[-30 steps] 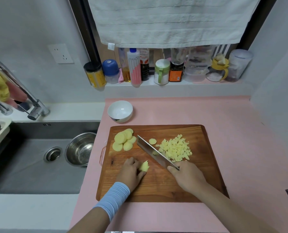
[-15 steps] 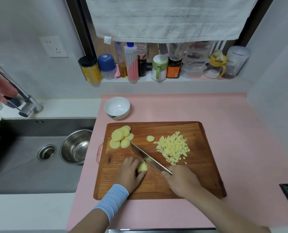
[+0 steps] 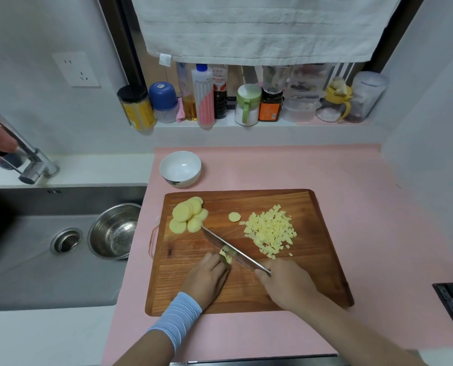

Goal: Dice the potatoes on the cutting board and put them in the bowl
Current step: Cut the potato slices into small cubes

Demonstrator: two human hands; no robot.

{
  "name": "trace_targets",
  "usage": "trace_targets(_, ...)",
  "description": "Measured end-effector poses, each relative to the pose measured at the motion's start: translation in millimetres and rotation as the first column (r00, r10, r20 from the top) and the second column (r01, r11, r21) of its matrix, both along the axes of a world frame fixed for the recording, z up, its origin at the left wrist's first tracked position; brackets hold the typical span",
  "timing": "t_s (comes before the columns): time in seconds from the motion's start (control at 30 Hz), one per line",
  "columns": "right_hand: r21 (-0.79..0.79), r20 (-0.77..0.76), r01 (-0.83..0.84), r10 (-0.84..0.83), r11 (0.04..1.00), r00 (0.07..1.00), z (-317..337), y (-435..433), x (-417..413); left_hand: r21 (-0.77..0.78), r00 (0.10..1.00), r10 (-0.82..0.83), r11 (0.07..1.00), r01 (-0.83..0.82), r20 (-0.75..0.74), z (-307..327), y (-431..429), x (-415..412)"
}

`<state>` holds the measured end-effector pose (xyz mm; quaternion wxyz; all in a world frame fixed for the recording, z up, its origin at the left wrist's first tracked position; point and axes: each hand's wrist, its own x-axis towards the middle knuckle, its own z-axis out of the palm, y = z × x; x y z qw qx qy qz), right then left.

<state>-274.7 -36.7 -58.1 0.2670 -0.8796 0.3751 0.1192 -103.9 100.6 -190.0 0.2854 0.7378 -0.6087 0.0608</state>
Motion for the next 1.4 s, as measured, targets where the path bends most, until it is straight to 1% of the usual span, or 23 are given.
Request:
trace_targets(0.13,-0.147,0.056,-0.086,0.095,0.985,0.994,1.9,5.2,-4.9,-0.018,0.999,-0.01,1.0,0.009,-0.042,-2.8,-0.5,0.1)
trace_targets(0.23,-0.193,0.084,-0.157,0.176,0.969,0.981,1.6,12.5,-8.7,-0.04,0.999,-0.001,0.999,-0.001,-0.054,-0.9,1.6,-1.5)
trace_targets(0.3,-0.205,0.092,-0.167,0.189,0.964,0.978,1.3,15.0,-11.5,-0.04,0.997,0.014,0.999,-0.017,-0.073,1.2,2.7,-3.1)
trace_targets(0.4,-0.193,0.088,-0.15,0.169,0.97,0.982,1.4,12.2,-15.6,-0.039,0.996,0.007,0.999,-0.01,-0.09,0.7,1.5,-2.4)
trace_targets(0.63,-0.129,0.014,-0.134,0.137,0.983,0.99,6.6,5.7,-14.3,-0.09,0.996,0.0,0.996,-0.008,-0.093,2.9,-1.3,-3.3)
trace_targets(0.77,-0.018,-0.04,-0.113,0.112,0.993,0.993,1.8,1.9,2.9,-0.072,0.994,-0.005,0.997,-0.003,-0.112,-2.2,-0.5,-1.2)
trace_targets(0.9,0.031,-0.051,-0.083,0.084,0.996,0.995,-6.0,-5.3,15.3,-0.078,0.993,-0.01,0.997,0.001,-0.12,-1.5,0.2,-1.1)
trace_targets(1.0,0.026,-0.041,-0.087,0.088,0.996,0.995,-7.0,-6.5,13.3,-0.102,0.993,-0.026,0.995,0.015,-0.112,-0.1,2.1,-1.5)
trace_targets(1.1,0.012,-0.032,-0.097,0.097,0.995,0.995,-7.6,-4.2,11.1,-0.115,0.993,0.01,0.993,-0.023,-0.114,-1.1,7.6,-2.6)
trace_targets(1.27,0.015,-0.029,-0.126,0.126,0.992,0.992,-3.7,-4.2,11.4,-0.085,0.996,0.02,0.996,-0.028,-0.09,2.0,6.5,-4.3)
trace_targets(1.4,-0.052,-0.005,-0.196,0.196,0.979,0.981,7.7,-3.9,8.4,-0.085,0.993,0.017,0.996,-0.027,-0.12,5.2,5.6,-4.8)
